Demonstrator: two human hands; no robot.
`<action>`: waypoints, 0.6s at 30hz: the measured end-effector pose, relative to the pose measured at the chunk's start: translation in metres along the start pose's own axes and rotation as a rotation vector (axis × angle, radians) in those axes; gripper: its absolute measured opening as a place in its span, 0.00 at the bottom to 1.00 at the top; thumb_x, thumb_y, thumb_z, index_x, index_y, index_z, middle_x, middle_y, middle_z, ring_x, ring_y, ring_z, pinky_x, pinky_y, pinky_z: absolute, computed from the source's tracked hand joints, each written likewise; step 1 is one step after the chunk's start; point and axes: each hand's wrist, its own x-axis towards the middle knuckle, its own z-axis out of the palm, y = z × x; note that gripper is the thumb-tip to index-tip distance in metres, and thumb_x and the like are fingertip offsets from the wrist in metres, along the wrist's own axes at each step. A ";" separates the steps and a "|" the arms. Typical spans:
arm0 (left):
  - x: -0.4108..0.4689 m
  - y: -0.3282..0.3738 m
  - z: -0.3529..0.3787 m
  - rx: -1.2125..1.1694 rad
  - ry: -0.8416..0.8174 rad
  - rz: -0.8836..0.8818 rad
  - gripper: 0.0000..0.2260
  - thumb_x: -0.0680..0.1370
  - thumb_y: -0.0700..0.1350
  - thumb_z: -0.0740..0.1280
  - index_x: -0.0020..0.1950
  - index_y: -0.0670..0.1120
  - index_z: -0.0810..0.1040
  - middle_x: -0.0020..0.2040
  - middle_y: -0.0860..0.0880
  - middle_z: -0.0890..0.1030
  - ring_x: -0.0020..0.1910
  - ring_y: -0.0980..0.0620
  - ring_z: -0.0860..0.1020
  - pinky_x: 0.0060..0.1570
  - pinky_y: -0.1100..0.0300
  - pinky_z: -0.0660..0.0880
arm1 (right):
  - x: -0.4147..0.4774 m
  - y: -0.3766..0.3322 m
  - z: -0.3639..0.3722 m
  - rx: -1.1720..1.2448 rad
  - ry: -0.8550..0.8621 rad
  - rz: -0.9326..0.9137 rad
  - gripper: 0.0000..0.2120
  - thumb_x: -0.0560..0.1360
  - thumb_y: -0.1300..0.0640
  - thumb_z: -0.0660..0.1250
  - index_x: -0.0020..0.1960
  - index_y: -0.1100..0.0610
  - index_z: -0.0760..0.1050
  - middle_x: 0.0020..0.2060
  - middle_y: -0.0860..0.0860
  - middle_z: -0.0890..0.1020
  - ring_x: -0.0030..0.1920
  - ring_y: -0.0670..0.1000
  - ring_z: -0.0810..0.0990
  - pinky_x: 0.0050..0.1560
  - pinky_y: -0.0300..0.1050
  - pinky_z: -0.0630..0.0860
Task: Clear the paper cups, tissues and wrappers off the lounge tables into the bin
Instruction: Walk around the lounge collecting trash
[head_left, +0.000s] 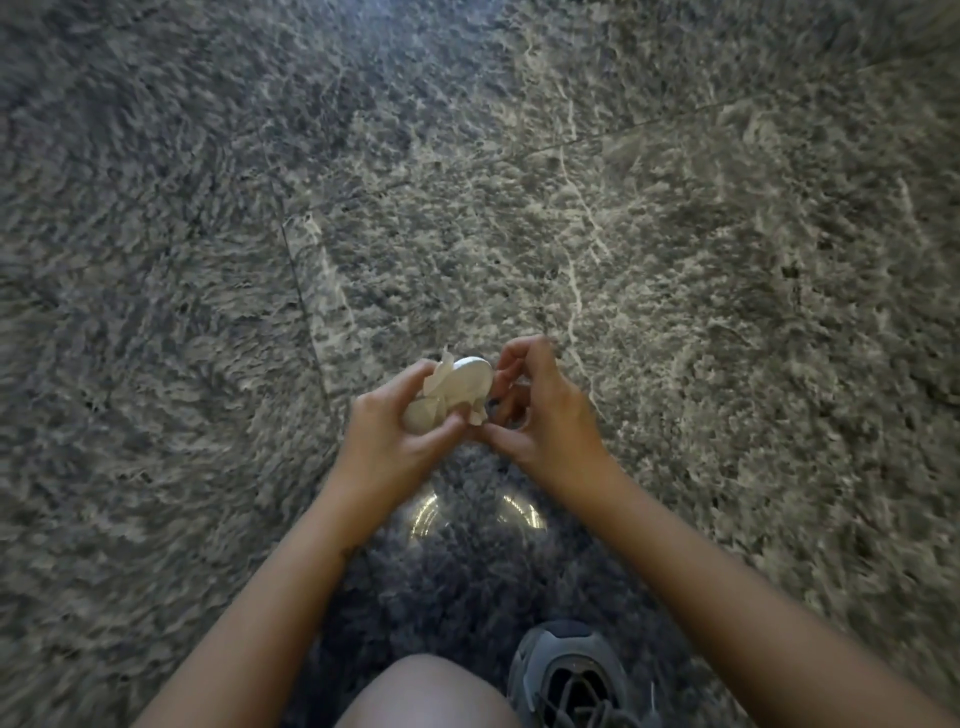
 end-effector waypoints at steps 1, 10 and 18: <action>0.002 0.000 -0.003 0.023 0.025 0.006 0.10 0.70 0.38 0.72 0.44 0.52 0.77 0.31 0.60 0.78 0.29 0.63 0.75 0.28 0.72 0.69 | 0.001 0.001 -0.001 -0.009 -0.014 -0.006 0.28 0.63 0.56 0.78 0.51 0.50 0.61 0.39 0.43 0.73 0.31 0.43 0.75 0.30 0.29 0.71; 0.001 0.082 -0.086 0.026 0.263 -0.044 0.10 0.68 0.56 0.67 0.46 0.53 0.76 0.37 0.51 0.79 0.36 0.43 0.78 0.36 0.44 0.78 | 0.037 -0.099 -0.041 -0.033 0.099 0.018 0.20 0.69 0.50 0.71 0.58 0.51 0.67 0.51 0.44 0.74 0.51 0.46 0.76 0.55 0.59 0.73; -0.027 0.250 -0.196 -0.015 0.424 -0.120 0.14 0.67 0.59 0.67 0.48 0.54 0.76 0.39 0.51 0.80 0.36 0.45 0.79 0.38 0.41 0.78 | 0.062 -0.286 -0.106 -0.093 -0.030 0.012 0.21 0.69 0.49 0.69 0.59 0.53 0.69 0.53 0.45 0.75 0.55 0.47 0.75 0.58 0.57 0.72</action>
